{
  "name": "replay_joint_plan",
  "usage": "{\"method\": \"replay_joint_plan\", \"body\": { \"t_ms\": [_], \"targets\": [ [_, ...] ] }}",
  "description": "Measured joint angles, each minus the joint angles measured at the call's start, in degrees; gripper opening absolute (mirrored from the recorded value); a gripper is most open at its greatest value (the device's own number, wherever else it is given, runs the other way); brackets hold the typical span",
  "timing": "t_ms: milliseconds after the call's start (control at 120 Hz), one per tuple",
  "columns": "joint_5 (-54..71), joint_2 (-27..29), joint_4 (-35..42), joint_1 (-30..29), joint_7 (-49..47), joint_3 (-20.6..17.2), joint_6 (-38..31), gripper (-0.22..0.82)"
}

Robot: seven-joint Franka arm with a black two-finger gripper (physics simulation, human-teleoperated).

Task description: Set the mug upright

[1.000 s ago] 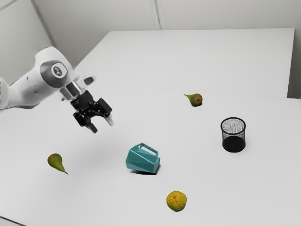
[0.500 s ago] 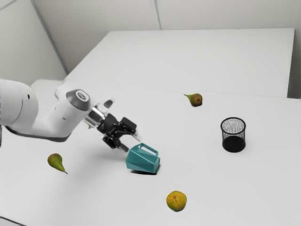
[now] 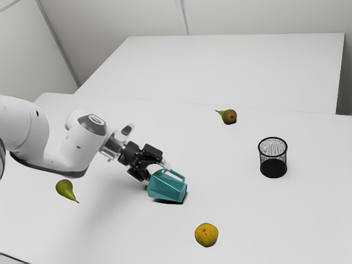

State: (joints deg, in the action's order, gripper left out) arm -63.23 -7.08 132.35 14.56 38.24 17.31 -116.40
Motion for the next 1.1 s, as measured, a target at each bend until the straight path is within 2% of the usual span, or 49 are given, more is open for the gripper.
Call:
{"method": "replay_joint_plan", "body": {
  "t_ms": [233,333,583,858,1100],
  "targets": [
    [-3.5,-0.2,1.3,0.9,4.2,-0.1,1.2,0.6],
    [-4.3,-0.2,1.6,1.2,5.6,-0.1,1.5,0.56],
    [-5.5,0.0,2.1,1.6,8.3,-0.1,1.7,0.32],
    [-5.7,0.2,2.2,1.6,10.2,-0.1,1.8,-0.02],
    [-5.2,3.8,3.0,1.5,11.4,-0.5,0.6,-0.13]
  ]
}}
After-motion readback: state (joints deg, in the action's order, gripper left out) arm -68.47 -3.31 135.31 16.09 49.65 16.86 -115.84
